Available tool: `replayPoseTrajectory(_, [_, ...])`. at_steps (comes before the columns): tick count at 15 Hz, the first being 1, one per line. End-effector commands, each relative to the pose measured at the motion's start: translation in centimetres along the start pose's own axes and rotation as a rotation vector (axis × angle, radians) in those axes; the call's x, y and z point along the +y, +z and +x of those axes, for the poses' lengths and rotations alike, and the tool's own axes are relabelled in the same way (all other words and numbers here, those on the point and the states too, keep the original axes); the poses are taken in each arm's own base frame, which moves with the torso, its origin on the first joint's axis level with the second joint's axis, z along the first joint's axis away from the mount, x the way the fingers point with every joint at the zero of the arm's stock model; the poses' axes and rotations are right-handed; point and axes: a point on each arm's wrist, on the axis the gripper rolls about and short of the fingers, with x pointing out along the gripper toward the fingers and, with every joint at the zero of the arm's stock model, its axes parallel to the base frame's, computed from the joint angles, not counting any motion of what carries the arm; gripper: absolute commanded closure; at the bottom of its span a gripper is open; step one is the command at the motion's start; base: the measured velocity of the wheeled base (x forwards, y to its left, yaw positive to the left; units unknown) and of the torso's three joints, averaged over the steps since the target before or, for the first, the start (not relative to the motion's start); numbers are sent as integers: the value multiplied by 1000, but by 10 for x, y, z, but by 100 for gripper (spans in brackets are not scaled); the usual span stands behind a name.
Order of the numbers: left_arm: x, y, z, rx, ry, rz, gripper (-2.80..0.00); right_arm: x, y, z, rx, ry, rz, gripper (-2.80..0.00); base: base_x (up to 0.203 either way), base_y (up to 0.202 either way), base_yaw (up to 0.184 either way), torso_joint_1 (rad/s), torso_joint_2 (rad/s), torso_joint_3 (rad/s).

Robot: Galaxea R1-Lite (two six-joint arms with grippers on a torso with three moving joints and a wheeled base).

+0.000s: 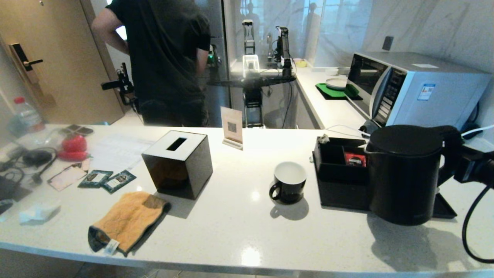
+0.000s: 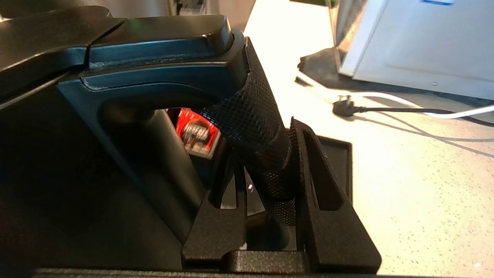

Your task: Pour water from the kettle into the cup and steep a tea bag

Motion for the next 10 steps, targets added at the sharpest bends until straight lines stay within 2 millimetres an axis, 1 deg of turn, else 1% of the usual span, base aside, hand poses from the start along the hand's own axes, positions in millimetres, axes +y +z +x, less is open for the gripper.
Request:
replayPoseTrajectory(1, [0,0,0,1,0,0,0,5,3,0,-12,21,-18,0,0,0,0,0,0,0])
replayPoseTrajectory(6, [0,0,0,-1,0,0,0,7,1,1,16,26,-47,0,0,0,0,0,0,0])
replayPoseTrajectory(7, [0,0,0,0,0,0,0,6,0,1,27,-1,-52,0,0,0,0,0,0,0])
replayPoseTrajectory(10, [0,0,0,1,0,0,0,20,1,10,45,-48,-59,0,0,0,0,0,0,0])
